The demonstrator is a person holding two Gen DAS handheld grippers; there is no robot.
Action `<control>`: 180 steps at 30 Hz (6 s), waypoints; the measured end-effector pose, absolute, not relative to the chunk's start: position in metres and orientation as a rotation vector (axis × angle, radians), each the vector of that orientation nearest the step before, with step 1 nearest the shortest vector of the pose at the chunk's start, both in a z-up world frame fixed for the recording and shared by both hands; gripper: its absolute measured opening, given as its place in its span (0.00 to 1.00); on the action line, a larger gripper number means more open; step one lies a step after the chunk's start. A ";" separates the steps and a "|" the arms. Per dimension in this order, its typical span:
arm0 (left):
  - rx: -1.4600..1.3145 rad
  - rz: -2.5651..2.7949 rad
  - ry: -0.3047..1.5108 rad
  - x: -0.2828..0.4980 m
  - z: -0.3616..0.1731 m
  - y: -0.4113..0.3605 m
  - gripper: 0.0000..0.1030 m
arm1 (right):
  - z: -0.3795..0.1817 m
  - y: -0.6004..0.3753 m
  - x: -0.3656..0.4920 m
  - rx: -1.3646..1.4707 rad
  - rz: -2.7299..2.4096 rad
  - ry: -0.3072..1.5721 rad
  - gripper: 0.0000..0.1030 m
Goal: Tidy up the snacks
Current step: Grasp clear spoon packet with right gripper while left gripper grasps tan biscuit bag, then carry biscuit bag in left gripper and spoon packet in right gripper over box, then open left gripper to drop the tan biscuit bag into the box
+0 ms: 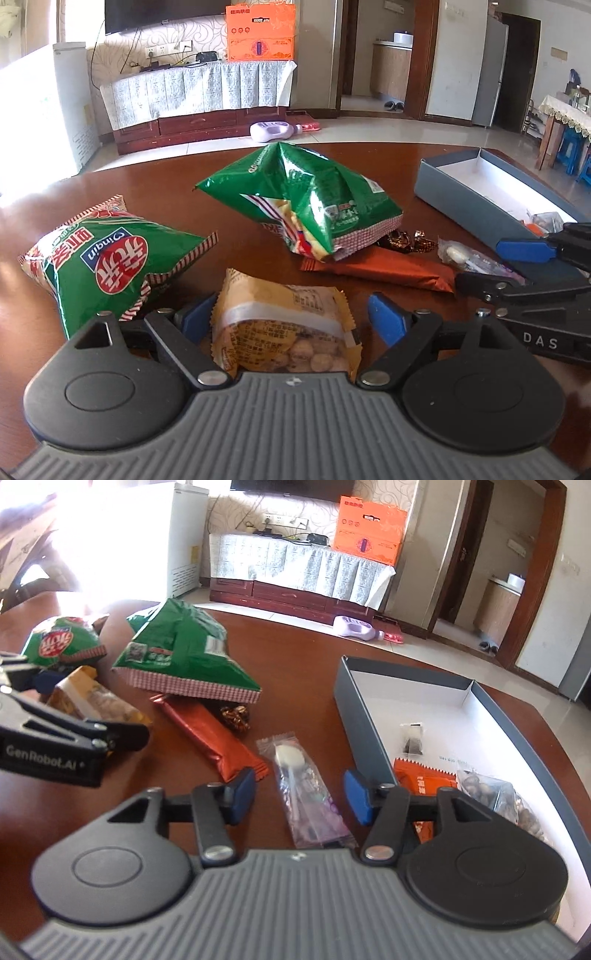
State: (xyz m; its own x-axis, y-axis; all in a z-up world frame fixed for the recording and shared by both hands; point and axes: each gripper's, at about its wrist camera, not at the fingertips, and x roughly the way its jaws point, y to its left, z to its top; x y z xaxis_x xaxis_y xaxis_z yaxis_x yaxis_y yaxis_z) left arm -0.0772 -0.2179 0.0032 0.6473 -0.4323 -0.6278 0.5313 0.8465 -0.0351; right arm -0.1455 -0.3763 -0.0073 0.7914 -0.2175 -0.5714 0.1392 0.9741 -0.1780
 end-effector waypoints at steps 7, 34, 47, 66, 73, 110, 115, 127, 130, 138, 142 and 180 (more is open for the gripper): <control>0.164 -0.541 0.688 -0.074 0.002 -0.222 0.87 | -0.008 -0.380 -0.141 -0.104 -0.186 0.621 0.53; 0.198 -0.502 0.641 -0.141 0.000 -0.241 0.65 | -0.008 -0.329 -0.206 -0.096 -0.097 0.639 0.23; 0.129 -0.485 0.605 -0.167 0.012 -0.232 0.54 | 0.001 -0.326 -0.220 -0.119 -0.084 0.616 0.22; 0.168 -0.487 0.505 -0.176 0.038 -0.247 0.52 | 0.037 -0.352 -0.235 -0.086 -0.131 0.497 0.22; 0.174 -0.520 0.482 -0.181 0.050 -0.266 0.52 | 0.046 -0.364 -0.243 -0.088 -0.159 0.465 0.22; 0.155 -0.670 0.453 -0.188 0.072 -0.387 0.50 | 0.056 -0.443 -0.270 -0.008 -0.356 0.409 0.22; 0.173 -0.689 0.452 -0.179 0.069 -0.403 0.50 | 0.053 -0.449 -0.266 0.005 -0.371 0.416 0.22; 0.194 -0.722 0.443 -0.155 0.059 -0.437 0.50 | 0.046 -0.461 -0.258 0.040 -0.402 0.436 0.22; 0.196 -0.727 0.445 -0.151 0.057 -0.445 0.50 | 0.045 -0.463 -0.258 0.038 -0.407 0.438 0.22; 0.188 -0.734 0.456 -0.140 0.050 -0.459 0.50 | 0.043 -0.463 -0.248 0.049 -0.416 0.459 0.22; 0.192 -0.739 0.463 -0.135 0.045 -0.466 0.50 | 0.042 -0.463 -0.244 0.049 -0.414 0.469 0.22; 0.241 -0.731 0.505 -0.115 0.026 -0.502 0.69 | 0.027 -0.481 -0.215 0.043 -0.370 0.576 0.22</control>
State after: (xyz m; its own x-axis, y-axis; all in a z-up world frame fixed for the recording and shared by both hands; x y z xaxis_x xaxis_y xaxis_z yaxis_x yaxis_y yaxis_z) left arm -0.1153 -0.5017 0.0259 0.6325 -0.5750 -0.5190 0.6885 0.7244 0.0366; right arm -0.2151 -0.4806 0.0273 0.7746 -0.3294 -0.5400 0.3533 0.9334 -0.0626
